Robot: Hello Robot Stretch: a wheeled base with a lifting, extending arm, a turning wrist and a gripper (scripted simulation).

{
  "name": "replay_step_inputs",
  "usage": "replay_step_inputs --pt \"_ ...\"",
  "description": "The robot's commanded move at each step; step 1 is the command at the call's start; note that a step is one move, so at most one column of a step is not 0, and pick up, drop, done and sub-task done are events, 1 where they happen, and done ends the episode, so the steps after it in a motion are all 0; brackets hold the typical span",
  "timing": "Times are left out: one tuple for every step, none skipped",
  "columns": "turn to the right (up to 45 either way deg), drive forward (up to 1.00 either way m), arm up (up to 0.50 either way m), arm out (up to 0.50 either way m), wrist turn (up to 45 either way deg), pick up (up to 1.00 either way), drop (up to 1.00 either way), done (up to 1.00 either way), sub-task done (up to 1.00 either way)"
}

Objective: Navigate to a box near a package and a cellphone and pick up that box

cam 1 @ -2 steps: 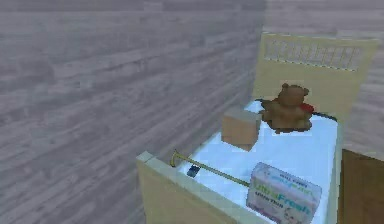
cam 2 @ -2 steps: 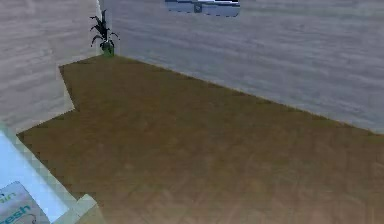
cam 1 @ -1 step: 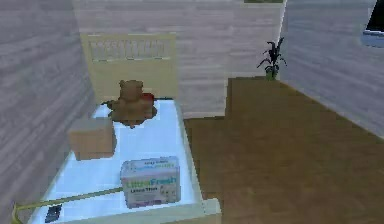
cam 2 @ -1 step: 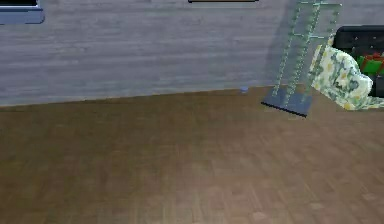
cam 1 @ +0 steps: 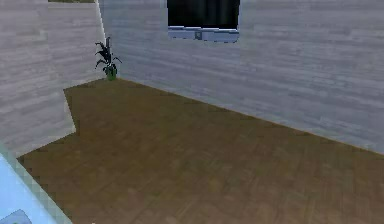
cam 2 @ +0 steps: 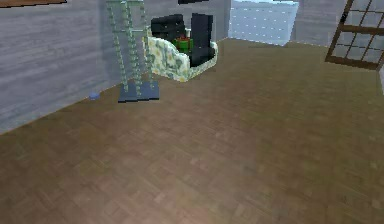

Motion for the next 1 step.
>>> replay_step_inputs --pt "15.0 0.0 0.0 0.0 0.0 0.0 0.0 0.0 0.0"
